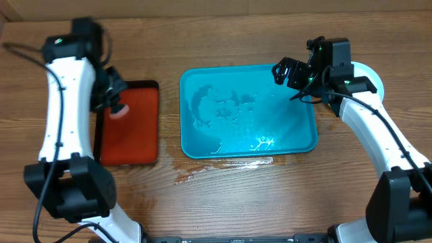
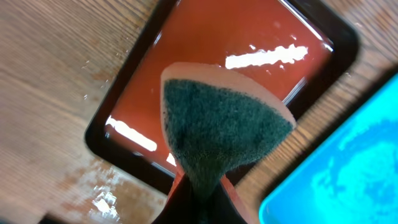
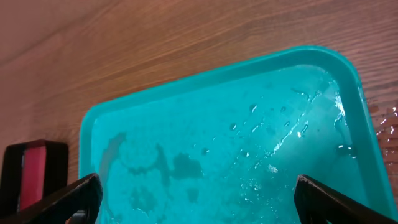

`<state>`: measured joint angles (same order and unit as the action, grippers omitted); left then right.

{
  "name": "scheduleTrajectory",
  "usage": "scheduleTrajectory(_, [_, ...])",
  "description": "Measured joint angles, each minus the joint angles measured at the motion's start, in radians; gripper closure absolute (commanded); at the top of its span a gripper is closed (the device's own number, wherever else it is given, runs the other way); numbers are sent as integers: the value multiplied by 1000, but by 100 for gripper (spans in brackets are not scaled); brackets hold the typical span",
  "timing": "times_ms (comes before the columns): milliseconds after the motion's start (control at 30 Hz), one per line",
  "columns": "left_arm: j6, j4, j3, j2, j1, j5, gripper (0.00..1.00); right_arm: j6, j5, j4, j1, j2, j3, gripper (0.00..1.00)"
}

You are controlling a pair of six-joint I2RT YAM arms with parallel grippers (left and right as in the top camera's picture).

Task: Clean dirty plates on tray and stack at the side
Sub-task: 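Lower the sponge into the red tray and release it with the left gripper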

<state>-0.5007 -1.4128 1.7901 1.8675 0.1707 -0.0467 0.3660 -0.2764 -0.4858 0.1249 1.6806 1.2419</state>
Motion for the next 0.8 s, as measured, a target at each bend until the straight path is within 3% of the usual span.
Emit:
scheduleTrajectory(367, [101,425,-409,1,58,141,96,0,-2,5,0,41,0,0])
scheduleTrajectory(667, [104,549,-473,1,58,82,94,0,-8,6,0,41,0,0])
scheduleTrajectory(733, [104,590,-496,1,58,78,87,1,-8,4,0,41,0,0])
scheduleTrajectory(800, [101,607,-512,1,58,76,73,0,-8,-1,0,41,0,0])
